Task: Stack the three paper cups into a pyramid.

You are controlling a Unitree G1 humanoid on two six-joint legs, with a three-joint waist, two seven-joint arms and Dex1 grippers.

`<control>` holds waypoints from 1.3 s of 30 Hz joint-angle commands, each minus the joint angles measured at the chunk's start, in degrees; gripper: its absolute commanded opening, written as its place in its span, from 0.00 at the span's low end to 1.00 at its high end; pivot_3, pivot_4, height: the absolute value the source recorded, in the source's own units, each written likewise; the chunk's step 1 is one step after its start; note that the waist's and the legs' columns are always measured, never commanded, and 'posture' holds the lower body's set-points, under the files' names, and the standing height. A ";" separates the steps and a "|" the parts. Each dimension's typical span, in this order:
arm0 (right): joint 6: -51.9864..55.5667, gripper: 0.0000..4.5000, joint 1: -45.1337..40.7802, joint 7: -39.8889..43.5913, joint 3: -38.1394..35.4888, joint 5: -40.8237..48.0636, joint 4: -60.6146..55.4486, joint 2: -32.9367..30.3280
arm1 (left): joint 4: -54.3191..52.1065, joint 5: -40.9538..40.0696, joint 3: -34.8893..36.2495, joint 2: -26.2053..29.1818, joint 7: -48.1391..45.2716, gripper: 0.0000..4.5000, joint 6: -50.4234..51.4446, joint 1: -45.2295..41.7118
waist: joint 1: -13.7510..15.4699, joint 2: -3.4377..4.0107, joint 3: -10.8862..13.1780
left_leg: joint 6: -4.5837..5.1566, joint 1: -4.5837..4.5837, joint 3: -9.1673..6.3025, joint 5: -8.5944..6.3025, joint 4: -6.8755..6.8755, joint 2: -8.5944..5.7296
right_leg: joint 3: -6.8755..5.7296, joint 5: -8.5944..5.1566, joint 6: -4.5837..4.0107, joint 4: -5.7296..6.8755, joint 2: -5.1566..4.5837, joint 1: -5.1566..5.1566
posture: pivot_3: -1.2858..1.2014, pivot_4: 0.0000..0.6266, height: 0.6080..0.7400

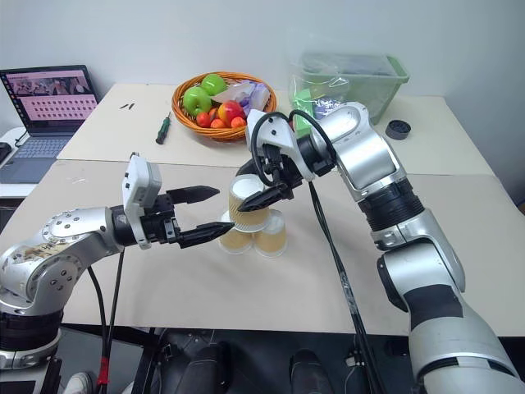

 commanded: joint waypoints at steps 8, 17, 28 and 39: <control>8.02 0.99 -0.97 3.82 -10.52 11.23 -11.60 -3.99 | -2.86 -1.41 1.80 0.20 1.06 1.00 0.15 0.81 | 0.10 0.01 0.04 | 0.00 -0.01 0.00 0.00 -0.05 0.00 | 0.00 0.00 0.00 -0.01 0.00 -0.01 | 0.52 0.24 0.64; 28.86 0.99 2.77 -21.48 -34.91 22.06 -13.75 -11.70 | -4.72 -0.68 14.74 -3.85 13.56 1.00 -0.13 12.54 | -0.04 -0.07 0.05 | 0.00 0.03 -0.01 -0.01 -0.04 0.01 | 0.00 -0.01 -0.05 -0.02 -0.03 0.04 | 0.52 0.24 0.64; 17.60 0.99 32.91 -71.82 -27.75 -12.15 -11.88 -5.27 | 10.70 18.84 24.83 -15.31 40.10 1.00 -16.20 14.53 | -0.11 -0.25 -0.13 | -0.02 0.02 0.04 0.02 -0.03 -0.10 | 0.14 -0.01 -0.03 -0.03 -0.08 -0.04 | 0.52 0.24 0.64; -2.17 0.99 43.80 -83.92 -29.78 -13.40 -6.97 6.22 | 34.56 30.77 22.88 -23.20 53.44 1.00 -35.52 5.29 | 0.44 -0.27 -0.12 | -0.02 0.00 -0.02 0.02 -0.01 -0.14 | 0.09 0.05 0.06 -0.11 -0.08 0.09 | 0.52 0.24 0.64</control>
